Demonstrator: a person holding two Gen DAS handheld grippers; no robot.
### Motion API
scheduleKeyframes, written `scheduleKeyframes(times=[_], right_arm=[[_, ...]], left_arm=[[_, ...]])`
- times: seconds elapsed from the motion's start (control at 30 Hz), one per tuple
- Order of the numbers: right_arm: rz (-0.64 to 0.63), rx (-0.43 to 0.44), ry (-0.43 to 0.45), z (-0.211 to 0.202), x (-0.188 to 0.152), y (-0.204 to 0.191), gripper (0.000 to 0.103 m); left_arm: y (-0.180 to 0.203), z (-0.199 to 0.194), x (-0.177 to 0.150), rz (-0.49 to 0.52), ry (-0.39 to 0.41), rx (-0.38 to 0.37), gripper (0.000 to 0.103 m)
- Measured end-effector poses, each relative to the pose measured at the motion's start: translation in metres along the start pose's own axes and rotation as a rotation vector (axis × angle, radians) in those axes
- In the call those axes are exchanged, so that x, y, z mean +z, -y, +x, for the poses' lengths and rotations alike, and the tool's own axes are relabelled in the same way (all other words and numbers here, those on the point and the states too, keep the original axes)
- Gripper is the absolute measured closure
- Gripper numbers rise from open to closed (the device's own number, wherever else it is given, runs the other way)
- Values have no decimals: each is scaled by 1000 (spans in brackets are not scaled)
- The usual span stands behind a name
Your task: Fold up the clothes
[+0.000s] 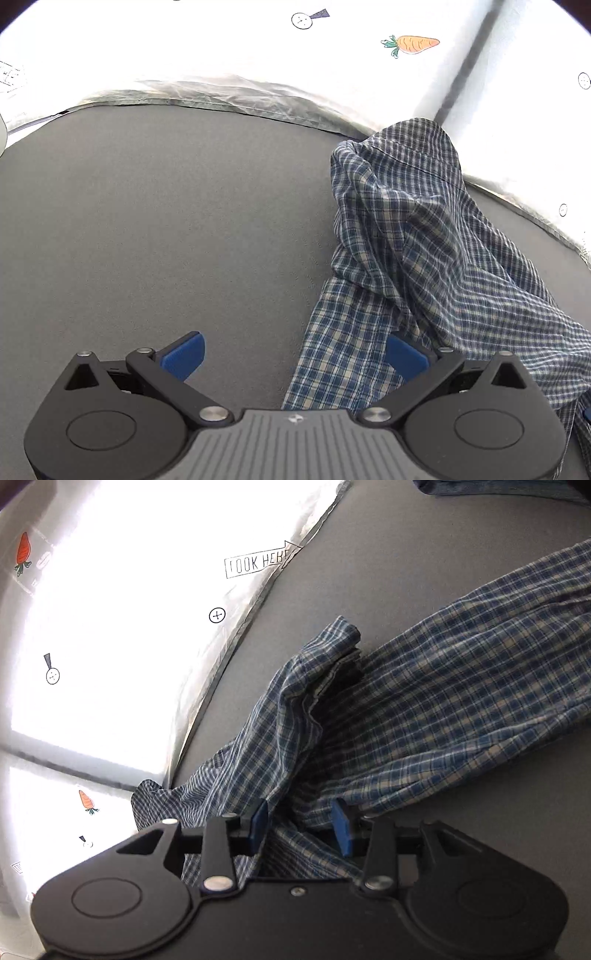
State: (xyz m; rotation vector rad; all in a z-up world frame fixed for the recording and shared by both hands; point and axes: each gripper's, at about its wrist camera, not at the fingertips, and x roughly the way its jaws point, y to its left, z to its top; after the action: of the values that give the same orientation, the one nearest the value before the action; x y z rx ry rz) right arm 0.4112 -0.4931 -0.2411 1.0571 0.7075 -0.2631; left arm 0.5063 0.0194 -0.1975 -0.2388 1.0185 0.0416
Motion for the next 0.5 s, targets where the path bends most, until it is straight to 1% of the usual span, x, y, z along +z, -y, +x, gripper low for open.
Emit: scheduleKeyframes(times=[0.07,0.13,0.17,0.2,0.23,0.3,0.33,0.37,0.4,0.43,0.5], right_arm=[[-8,-23,39,7,16,-1,58],[-10,-40,66,13,28,-1,56],[-16,-48,66,19,31,-2,54],[-23,-55,66,24,33,-3,53],[-29,-63,67,29,36,-3,52],[-42,-79,67,39,42,-5,52],[-49,-86,67,44,45,-5,57],[-55,-94,68,49,48,-6,74],[-62,-102,68,54,50,-7,85],[-73,-106,73,57,52,-8,91],[-142,-100,118,55,50,-20,93]], left_arm=[[5,12,20,-27,24,-36,2],[9,24,33,-29,34,-70,9],[13,32,40,-21,35,-89,18],[16,41,44,-10,30,-91,25],[19,49,47,1,24,-89,29],[23,67,54,19,11,-84,51],[22,74,57,18,8,-87,58],[21,79,59,11,9,-91,75],[20,82,61,2,13,-93,93],[20,84,63,-9,21,-89,94],[22,85,66,-13,39,-79,95]])
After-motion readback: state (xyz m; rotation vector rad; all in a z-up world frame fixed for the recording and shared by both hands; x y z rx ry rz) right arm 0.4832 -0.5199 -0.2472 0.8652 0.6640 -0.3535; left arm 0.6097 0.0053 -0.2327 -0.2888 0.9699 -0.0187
